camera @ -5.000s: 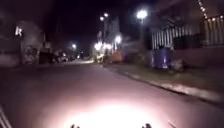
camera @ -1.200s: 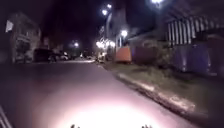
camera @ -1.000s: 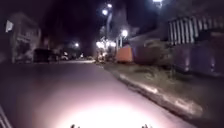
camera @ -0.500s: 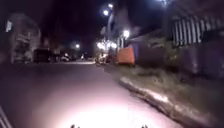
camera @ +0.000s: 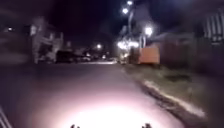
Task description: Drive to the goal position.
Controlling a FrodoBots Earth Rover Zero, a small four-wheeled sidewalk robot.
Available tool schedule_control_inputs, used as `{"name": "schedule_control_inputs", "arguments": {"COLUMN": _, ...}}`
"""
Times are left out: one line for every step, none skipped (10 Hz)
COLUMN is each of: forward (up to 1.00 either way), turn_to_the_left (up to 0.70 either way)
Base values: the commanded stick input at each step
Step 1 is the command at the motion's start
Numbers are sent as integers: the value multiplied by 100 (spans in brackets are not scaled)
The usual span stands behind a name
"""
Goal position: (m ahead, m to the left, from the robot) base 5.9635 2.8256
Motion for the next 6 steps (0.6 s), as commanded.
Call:
{"name": "schedule_control_inputs", "arguments": {"forward": 70, "turn_to_the_left": 0}}
{"name": "schedule_control_inputs", "arguments": {"forward": 70, "turn_to_the_left": 0}}
{"name": "schedule_control_inputs", "arguments": {"forward": 70, "turn_to_the_left": 0}}
{"name": "schedule_control_inputs", "arguments": {"forward": 70, "turn_to_the_left": 0}}
{"name": "schedule_control_inputs", "arguments": {"forward": 70, "turn_to_the_left": 0}}
{"name": "schedule_control_inputs", "arguments": {"forward": 70, "turn_to_the_left": 0}}
